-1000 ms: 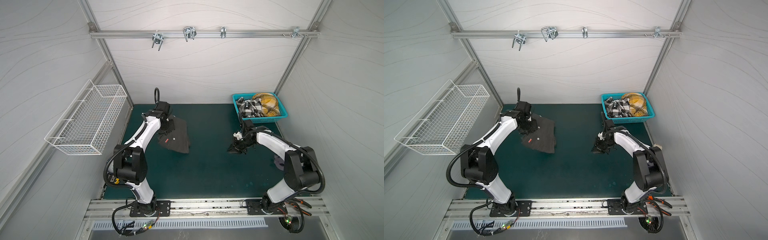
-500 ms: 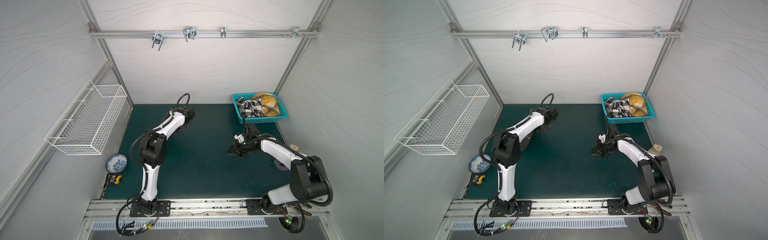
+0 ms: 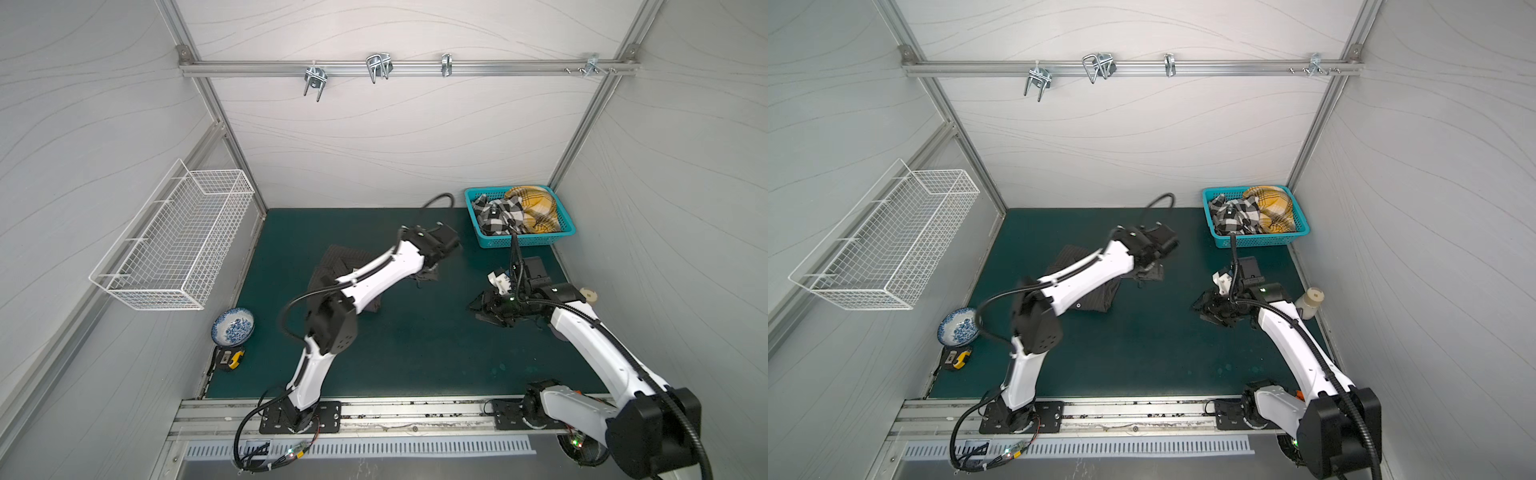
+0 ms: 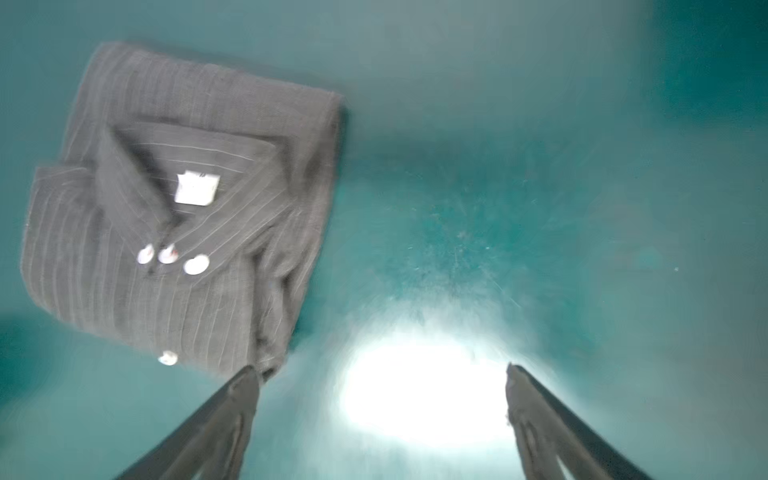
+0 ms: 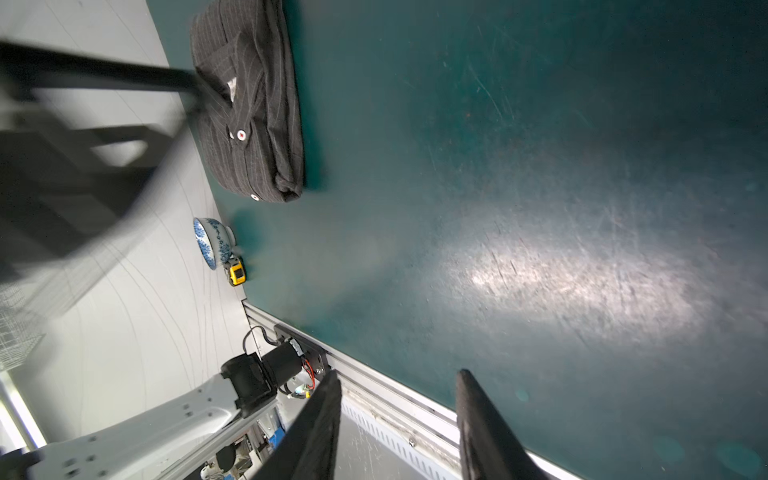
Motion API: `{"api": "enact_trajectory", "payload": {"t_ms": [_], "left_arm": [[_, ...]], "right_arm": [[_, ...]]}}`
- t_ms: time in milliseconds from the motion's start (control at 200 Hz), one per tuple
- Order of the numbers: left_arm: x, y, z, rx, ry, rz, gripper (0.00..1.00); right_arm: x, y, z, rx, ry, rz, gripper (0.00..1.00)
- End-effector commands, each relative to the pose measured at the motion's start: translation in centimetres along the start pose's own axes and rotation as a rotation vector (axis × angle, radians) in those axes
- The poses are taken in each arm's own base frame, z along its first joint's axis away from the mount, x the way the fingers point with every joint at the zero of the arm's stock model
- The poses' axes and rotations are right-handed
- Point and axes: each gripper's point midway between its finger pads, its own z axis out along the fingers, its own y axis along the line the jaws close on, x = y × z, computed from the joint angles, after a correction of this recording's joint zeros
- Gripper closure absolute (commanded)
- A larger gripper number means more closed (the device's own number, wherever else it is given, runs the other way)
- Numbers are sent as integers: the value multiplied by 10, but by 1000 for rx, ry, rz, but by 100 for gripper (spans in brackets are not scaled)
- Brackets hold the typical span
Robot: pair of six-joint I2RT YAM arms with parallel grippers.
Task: Fold and stack the long sleeve shirts
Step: 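Lower the grey pinstriped shirt onto the table center with the left gripper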
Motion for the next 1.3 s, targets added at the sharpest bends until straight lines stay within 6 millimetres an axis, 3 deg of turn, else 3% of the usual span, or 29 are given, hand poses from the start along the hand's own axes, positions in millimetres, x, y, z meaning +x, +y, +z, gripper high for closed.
{"api": "enact_trajectory", "payload": {"t_ms": [0, 25, 85, 190, 325, 470, 580, 680, 740, 780, 880, 915, 960, 1025, 1146, 1296], "left_arm": [[-18, 67, 35, 120, 108, -196, 46], [-18, 80, 46, 141, 128, -217, 58], [-17, 113, 69, 137, 185, -284, 78], [-4, 138, 103, 112, 284, -284, 100], [20, 122, 132, 186, 369, -299, 100], [45, 100, 152, 233, 442, -332, 100], [57, 67, 146, 303, 456, -324, 100], [66, 35, 128, 366, 456, -289, 100], [63, 28, 117, 382, 440, -280, 100], [55, 31, 109, 380, 409, -280, 100], [26, 63, 95, 298, 308, -264, 72], [16, 80, 94, 259, 280, -274, 68], [7, 98, 98, 233, 269, -300, 69], [3, 114, 110, 241, 302, -354, 79], [8, 117, 133, 268, 361, -374, 82], [15, 120, 165, 221, 408, -372, 85]], "right_arm": [[11, 4, 0, 84, 46, -56, 56], [12, 8, 1, 90, 49, -76, 56], [9, 18, 6, 111, 55, -108, 58], [4, 40, 19, 101, 86, -133, 60], [2, 70, 43, 93, 147, -202, 62], [-7, 83, 63, 102, 181, -211, 61], [-14, 88, 74, 110, 197, -214, 53], [-21, 85, 81, 137, 206, -215, 52], [-28, 82, 85, 140, 207, -198, 52], [-34, 84, 89, 128, 214, -189, 51], [-52, 91, 105, 130, 218, -235, 51], [-59, 93, 112, 149, 218, -264, 51], [-71, 91, 122, 179, 220, -291, 52], [-87, 89, 134, 223, 206, -316, 53], [-108, 86, 156, 252, 190, -365, 55], [-116, 81, 180, 266, 220, -386, 58]]}}
